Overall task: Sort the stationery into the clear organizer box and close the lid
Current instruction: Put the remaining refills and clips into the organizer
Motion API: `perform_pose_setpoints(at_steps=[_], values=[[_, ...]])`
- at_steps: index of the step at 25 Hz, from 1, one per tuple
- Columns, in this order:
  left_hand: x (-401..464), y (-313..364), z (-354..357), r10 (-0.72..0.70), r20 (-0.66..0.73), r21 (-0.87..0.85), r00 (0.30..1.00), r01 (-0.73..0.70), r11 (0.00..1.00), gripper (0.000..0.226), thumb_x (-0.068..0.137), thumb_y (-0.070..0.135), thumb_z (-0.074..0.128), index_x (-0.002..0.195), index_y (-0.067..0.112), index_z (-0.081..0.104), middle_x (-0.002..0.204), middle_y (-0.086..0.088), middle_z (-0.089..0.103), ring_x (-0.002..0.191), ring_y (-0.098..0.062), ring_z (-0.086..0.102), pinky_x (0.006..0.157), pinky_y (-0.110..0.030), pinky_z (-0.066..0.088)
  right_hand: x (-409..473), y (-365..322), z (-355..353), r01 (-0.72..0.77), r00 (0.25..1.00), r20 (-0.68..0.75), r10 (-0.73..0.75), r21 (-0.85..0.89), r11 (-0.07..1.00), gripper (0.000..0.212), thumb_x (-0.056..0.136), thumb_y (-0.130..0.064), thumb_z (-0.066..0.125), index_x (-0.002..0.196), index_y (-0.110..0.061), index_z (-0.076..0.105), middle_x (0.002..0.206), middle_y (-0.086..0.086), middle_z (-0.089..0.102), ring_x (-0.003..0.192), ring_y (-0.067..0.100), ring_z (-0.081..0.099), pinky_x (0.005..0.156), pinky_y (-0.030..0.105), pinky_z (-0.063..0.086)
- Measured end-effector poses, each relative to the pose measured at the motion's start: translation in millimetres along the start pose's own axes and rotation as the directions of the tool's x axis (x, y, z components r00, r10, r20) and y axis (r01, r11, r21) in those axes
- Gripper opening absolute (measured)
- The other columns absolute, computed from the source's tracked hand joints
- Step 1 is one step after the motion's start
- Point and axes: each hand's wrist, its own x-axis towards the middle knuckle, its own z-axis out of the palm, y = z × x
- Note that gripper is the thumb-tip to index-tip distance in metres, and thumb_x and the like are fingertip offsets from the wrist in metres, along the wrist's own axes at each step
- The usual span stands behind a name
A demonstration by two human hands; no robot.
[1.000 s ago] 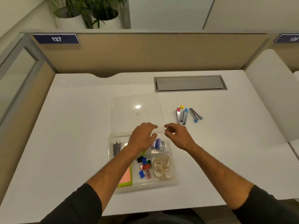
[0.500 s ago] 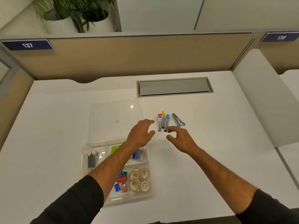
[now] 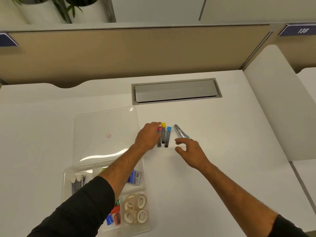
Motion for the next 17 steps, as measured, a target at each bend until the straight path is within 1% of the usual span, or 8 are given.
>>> perform_pose_setpoints(at_steps=[3, 5, 7, 8, 10, 11, 14, 17], values=[[17.7, -7.2, 5.5, -0.017, 0.010, -0.044, 1.000, 0.018, 0.999, 0.050, 0.100, 0.025, 0.055, 0.148, 0.022, 0.040, 0.149, -0.003, 0.046, 0.134, -0.023, 0.043, 0.111, -0.034, 0.035, 18.8, -3.7, 0.4, -0.001, 0.999, -0.037, 0.001, 0.006, 1.000, 0.031, 0.093, -0.028, 0.061, 0.123, -0.025, 0.063, 0.120, -0.009, 0.065, 0.116, 0.012, 0.053, 0.102, 0.031, 0.043], [22.8, -11.0, 9.4, -0.017, -0.007, -0.097, 1.000, 0.016, 0.995, 0.046, 0.099, 0.021, 0.057, 0.143, 0.022, 0.046, 0.141, -0.003, 0.054, 0.126, -0.023, 0.050, 0.108, -0.035, 0.040, 32.3, -7.9, 1.2, -0.011, 0.997, -0.071, 0.010, -0.004, 1.000, 0.029, 0.094, -0.026, 0.059, 0.123, -0.023, 0.064, 0.120, -0.006, 0.065, 0.116, 0.013, 0.053, 0.099, 0.026, 0.039], [25.5, -14.2, 11.1, 0.002, -0.043, -0.151, 0.999, -0.009, 0.988, 0.038, 0.097, 0.018, 0.060, 0.134, 0.022, 0.054, 0.125, -0.003, 0.064, 0.113, -0.022, 0.056, 0.099, -0.033, 0.048, 46.9, -12.2, 2.3, -0.022, 0.994, -0.110, 0.019, -0.028, 0.999, 0.029, 0.094, -0.025, 0.058, 0.122, -0.021, 0.064, 0.121, -0.004, 0.065, 0.117, 0.015, 0.053, 0.096, 0.023, 0.036], [25.3, -16.0, 10.9, 0.002, -0.057, -0.194, 0.998, -0.013, 0.981, 0.033, 0.095, 0.017, 0.061, 0.128, 0.021, 0.058, 0.116, -0.002, 0.066, 0.106, -0.021, 0.059, 0.093, -0.030, 0.050, 53.1, -13.8, 3.0, -0.022, 0.992, -0.122, 0.016, -0.047, 0.999, 0.030, 0.094, -0.024, 0.058, 0.123, -0.020, 0.063, 0.124, -0.002, 0.064, 0.119, 0.016, 0.051, 0.097, 0.023, 0.035], [20.6, -18.4, 7.4, -0.029, -0.059, -0.297, 0.998, 0.010, 0.955, 0.028, 0.092, 0.014, 0.065, 0.119, 0.021, 0.061, 0.103, 0.001, 0.067, 0.094, -0.017, 0.062, 0.084, -0.021, 0.050, 63.6, -15.9, 5.1, -0.003, 0.992, -0.128, -0.010, -0.098, 0.995, 0.033, 0.095, -0.023, 0.058, 0.128, -0.017, 0.060, 0.130, 0.000, 0.060, 0.127, 0.018, 0.043, 0.100, 0.025, 0.035], [16.6, -19.3, 4.5, -0.036, -0.057, -0.340, 0.998, 0.014, 0.940, 0.027, 0.091, 0.013, 0.067, 0.116, 0.022, 0.061, 0.096, 0.003, 0.067, 0.090, -0.016, 0.063, 0.084, -0.019, 0.049, 68.8, -16.9, 5.9, 0.012, 0.991, -0.130, -0.029, -0.130, 0.991, 0.036, 0.095, -0.023, 0.059, 0.129, -0.015, 0.058, 0.131, 0.001, 0.058, 0.129, 0.020, 0.040, 0.102, 0.028, 0.035], [1.2, -22.1, -5.0, -0.012, -0.071, -0.425, 0.997, -0.020, 0.905, 0.030, 0.087, 0.010, 0.070, 0.112, 0.024, 0.062, 0.080, 0.004, 0.065, 0.087, -0.012, 0.064, 0.093, -0.023, 0.048, 82.1, -19.7, 9.4, 0.036, 0.994, -0.091, -0.063, -0.268, 0.963, 0.043, 0.094, -0.025, 0.059, 0.135, -0.015, 0.053, 0.136, 0.003, 0.055, 0.129, 0.025, 0.035, 0.102, 0.036, 0.036], [-15.0, -21.2, -17.1, -0.007, -0.120, -0.458, 0.993, -0.049, 0.888, 0.031, 0.086, 0.010, 0.071, 0.112, 0.024, 0.062, 0.078, 0.004, 0.064, 0.088, -0.011, 0.064, 0.092, -0.024, 0.050, 85.0, -22.6, 17.4, 0.018, 0.999, -0.033, -0.036, -0.437, 0.899, 0.043, 0.097, -0.026, 0.055, 0.139, -0.018, 0.050, 0.137, 0.003, 0.053, 0.124, 0.027, 0.037, 0.096, 0.037, 0.036]])
